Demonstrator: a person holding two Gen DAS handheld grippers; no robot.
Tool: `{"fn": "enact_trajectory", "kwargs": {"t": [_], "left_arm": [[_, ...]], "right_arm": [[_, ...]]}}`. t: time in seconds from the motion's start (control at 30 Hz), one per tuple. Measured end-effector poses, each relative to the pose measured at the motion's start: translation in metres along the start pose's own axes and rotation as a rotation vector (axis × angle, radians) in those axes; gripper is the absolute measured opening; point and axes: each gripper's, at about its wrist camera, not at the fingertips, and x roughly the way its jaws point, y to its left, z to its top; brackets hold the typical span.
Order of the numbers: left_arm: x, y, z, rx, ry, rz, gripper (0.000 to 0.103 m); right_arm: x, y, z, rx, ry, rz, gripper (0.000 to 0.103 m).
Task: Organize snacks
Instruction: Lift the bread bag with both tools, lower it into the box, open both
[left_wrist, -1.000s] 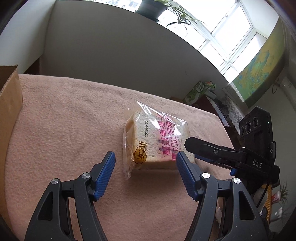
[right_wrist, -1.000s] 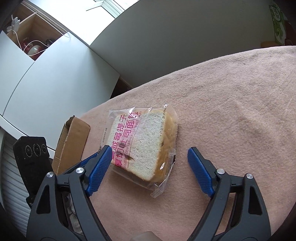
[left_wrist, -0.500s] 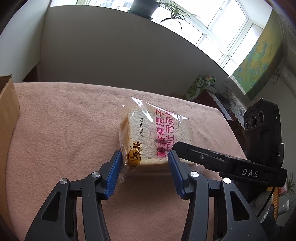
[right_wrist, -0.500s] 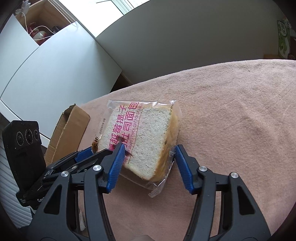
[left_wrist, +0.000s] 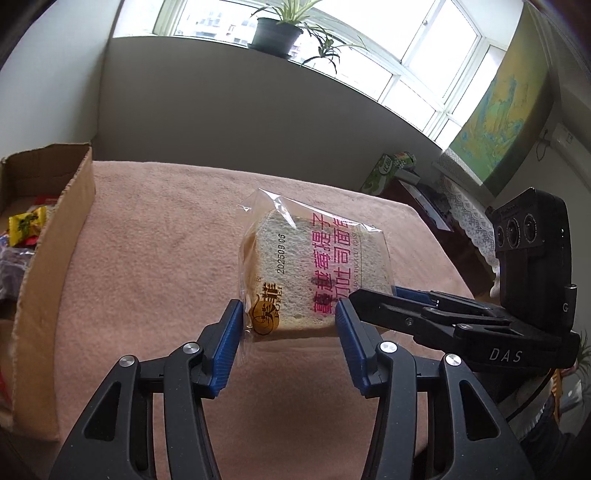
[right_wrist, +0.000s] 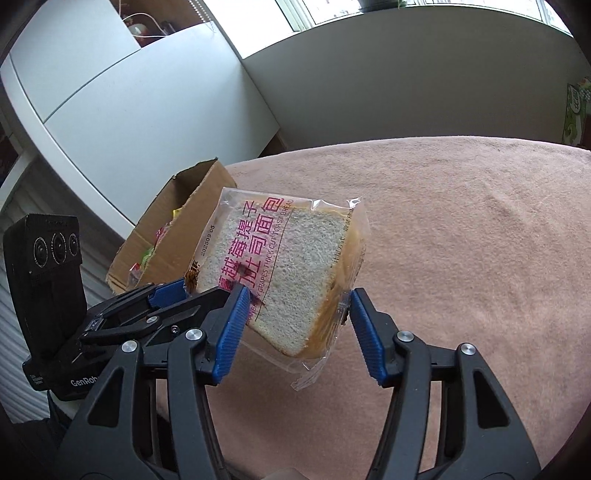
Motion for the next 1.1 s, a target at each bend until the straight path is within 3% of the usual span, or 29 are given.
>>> {"fn": "enact_trajectory", "kwargs": {"t": [0.47, 0.87, 1.1], "left_arm": [[-0.075, 0.015, -0.027, -0.032, -0.117, 0.056, 0.049], [-0.136, 0.06, -0.013, -0.063, -0.256, 0.124, 0.049], [-0.154, 0.093, 0.003, -0.071, -0.306, 0.184, 0.049]], "right_arm": [[-0.008, 0.089, 0.003, -0.146, -0.018, 0.049, 0.059], [0.023, 0.168, 0.047, -0.28, -0.053, 0.102, 0.059], [0.052, 0.195, 0.068, -0.319, -0.045, 0.13, 0.059]]}}
